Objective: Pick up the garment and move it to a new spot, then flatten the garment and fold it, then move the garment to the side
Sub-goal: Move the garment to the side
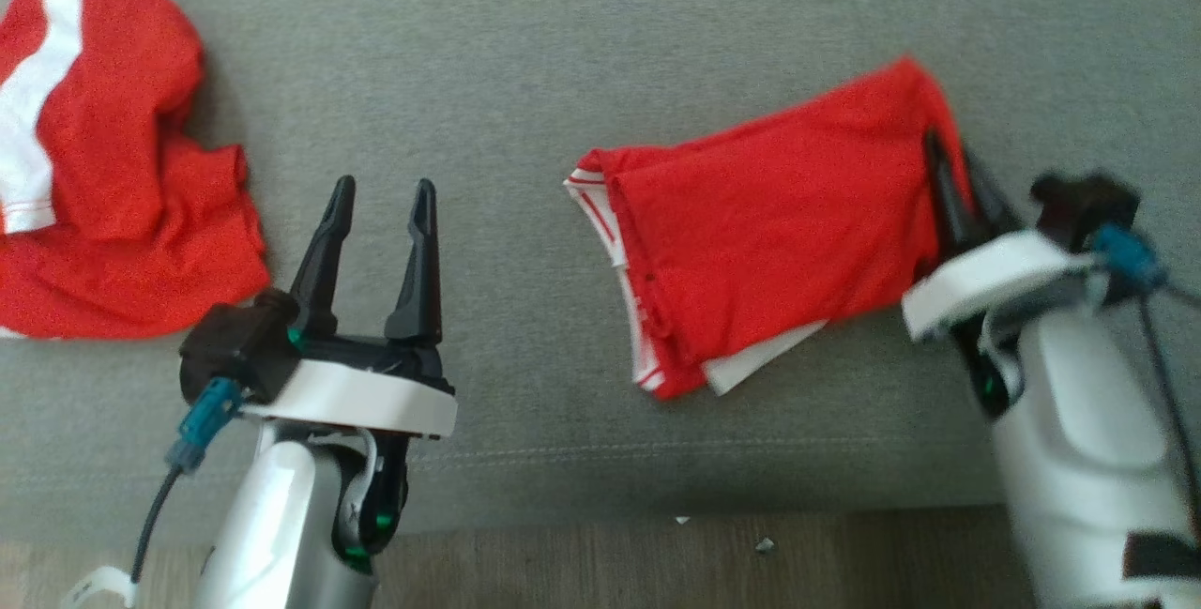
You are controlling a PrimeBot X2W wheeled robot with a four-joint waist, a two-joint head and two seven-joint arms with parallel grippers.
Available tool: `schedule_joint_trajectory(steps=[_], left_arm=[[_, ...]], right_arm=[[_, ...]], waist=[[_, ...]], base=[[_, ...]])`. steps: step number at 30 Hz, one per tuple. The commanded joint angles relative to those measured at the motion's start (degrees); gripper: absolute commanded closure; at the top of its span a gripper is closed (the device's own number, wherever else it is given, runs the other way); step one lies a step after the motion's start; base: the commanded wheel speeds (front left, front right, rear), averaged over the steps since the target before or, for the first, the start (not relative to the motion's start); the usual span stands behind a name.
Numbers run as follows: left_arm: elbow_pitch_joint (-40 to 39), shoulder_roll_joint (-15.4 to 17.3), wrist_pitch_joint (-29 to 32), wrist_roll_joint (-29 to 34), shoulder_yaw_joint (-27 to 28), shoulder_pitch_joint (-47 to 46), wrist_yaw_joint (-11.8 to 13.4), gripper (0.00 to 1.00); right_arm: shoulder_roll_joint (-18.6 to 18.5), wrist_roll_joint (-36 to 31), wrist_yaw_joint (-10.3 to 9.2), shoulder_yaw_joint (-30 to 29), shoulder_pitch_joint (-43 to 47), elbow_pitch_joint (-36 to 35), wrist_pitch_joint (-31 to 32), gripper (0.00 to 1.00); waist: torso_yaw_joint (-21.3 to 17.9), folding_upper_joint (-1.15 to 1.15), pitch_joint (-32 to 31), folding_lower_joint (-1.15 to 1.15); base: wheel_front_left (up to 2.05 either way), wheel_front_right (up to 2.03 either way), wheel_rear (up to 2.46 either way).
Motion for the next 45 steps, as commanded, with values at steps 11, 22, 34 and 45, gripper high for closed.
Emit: schedule_joint_trajectory(steps=[11, 22, 34, 45], left_arm=[[-2.8, 0.4, -0.7, 1.5, 2.3, -5.1, -1.5, 0.00], [-5.2, 0.8, -0.7, 5.2, 4.5, -11.5, -3.9, 0.00], [-4.8, 1.3, -0.7, 6.5, 3.9, -14.7, -5.1, 0.00], [-3.8, 1.1, -0.7, 6.2, 4.2, -14.9, -5.5, 0.00]], right_arm=[[-12.8, 5.0, 0.36, 6.2, -13.6, -5.9, 6.2, 1.00], [-22.4, 12.6, 0.36, 3.2, -22.3, -3.3, 8.3, 1.00], [-20.8, 14.6, 0.36, -2.4, -26.9, 0.4, 6.7, 1.00], [-20.1, 15.7, 0.36, -3.4, -27.6, 0.8, 6.1, 0.00]], waist=[[-4.5, 0.00, 3.1, 0.00], [-8.9, 0.00, 10.1, 0.00], [-12.0, 0.00, 13.9, 0.00], [-11.2, 0.00, 14.4, 0.00]], base=[[0.00, 0.00, 0.00], [0.00, 0.00, 0.00], [0.00, 0.00, 0.00], [0.00, 0.00, 0.00]])
